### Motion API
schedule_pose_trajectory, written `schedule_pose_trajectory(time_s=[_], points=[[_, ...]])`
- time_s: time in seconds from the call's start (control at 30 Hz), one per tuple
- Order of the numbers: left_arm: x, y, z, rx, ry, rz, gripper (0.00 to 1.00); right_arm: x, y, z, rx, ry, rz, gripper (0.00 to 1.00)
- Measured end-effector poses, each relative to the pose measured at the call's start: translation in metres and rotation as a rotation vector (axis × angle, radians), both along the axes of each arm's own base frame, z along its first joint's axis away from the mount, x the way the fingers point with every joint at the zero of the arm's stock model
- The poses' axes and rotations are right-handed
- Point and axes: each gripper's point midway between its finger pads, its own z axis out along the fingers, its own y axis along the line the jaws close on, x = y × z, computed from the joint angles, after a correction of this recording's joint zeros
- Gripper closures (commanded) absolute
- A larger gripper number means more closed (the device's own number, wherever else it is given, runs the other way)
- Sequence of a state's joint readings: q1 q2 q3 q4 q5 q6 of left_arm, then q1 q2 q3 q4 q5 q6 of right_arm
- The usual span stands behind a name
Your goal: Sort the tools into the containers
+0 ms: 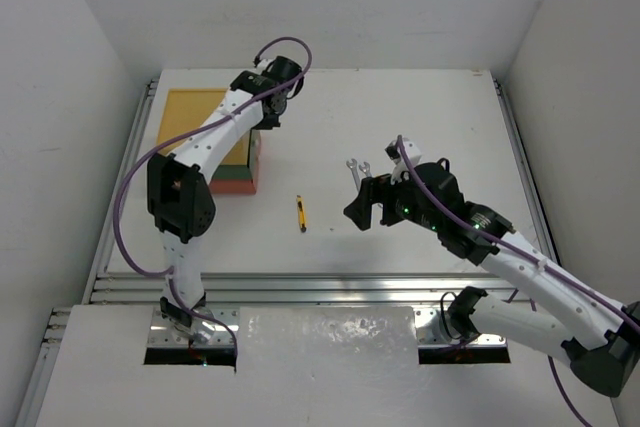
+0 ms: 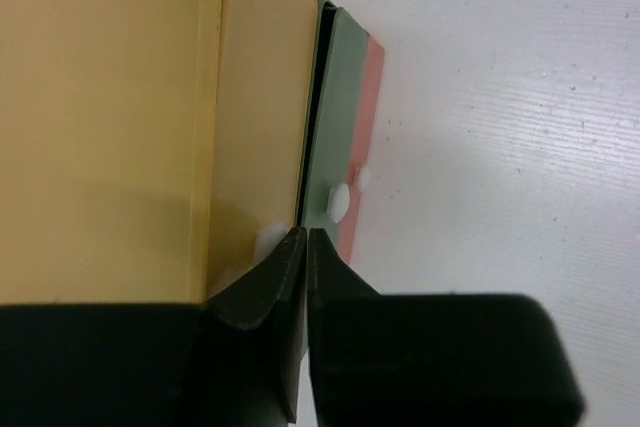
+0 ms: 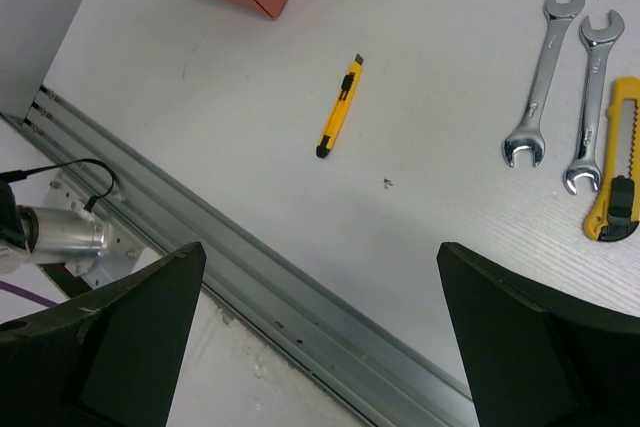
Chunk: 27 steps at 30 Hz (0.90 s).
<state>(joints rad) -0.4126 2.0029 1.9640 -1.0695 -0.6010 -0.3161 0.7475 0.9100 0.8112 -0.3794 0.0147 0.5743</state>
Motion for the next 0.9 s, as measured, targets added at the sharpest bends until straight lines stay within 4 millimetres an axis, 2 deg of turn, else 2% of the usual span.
schedule_pose_trajectory(time_s=[0.03,0.07,0.13,0.17,0.23,0.37,0.43,0.5,0.57,0.6,0.67,0.73,0.8,0.9], points=[[-0.001,-0.001,0.001,-0.005,0.002,-0.006,0.89,0.001,0.000,0.000,0.001,-0.001,0.000,0.01],[-0.001,-0.003,0.001,-0.018,0.002,-0.012,0.80,0.001,0.001,-0.001,0.001,-0.001,0.000,0.01],[-0.003,-0.009,0.006,-0.053,0.000,-0.034,0.72,0.004,0.003,-0.004,0.002,-0.001,0.000,0.01],[-0.005,-0.015,0.010,-0.080,-0.005,-0.051,0.64,0.006,0.005,-0.007,0.003,0.000,-0.002,0.01],[-0.008,-0.024,0.023,-0.132,-0.027,-0.087,0.56,0.011,0.013,-0.015,0.019,0.015,0.013,0.01],[-0.022,-0.042,0.074,-0.255,-0.134,-0.161,0.35,0.034,0.036,-0.042,0.102,0.085,0.054,0.03],[-0.033,-0.043,0.106,-0.308,-0.226,-0.182,0.32,0.053,0.053,-0.053,0.181,0.128,0.082,0.07],[-0.056,-0.035,0.139,-0.363,-0.347,-0.195,0.30,0.076,0.073,-0.068,0.271,0.183,0.114,0.11],[-0.085,-0.019,0.163,-0.395,-0.450,-0.198,0.26,0.099,0.096,-0.084,0.346,0.238,0.155,0.20],[-0.101,-0.011,0.173,-0.417,-0.520,-0.201,0.20,0.108,0.107,-0.083,0.396,0.257,0.180,0.25],[-0.134,0.008,0.183,-0.442,-0.631,-0.205,0.17,0.144,0.135,-0.103,0.438,0.311,0.199,0.25],[-0.156,0.022,0.175,-0.444,-0.680,-0.206,0.12,0.174,0.158,-0.110,0.492,0.320,0.228,0.25],[-0.176,0.035,0.174,-0.456,-0.746,-0.199,0.09,0.197,0.175,-0.116,0.539,0.324,0.246,0.27],[-0.189,0.045,0.171,-0.472,-0.815,-0.183,0.06,0.213,0.188,-0.125,0.584,0.353,0.266,0.34]])
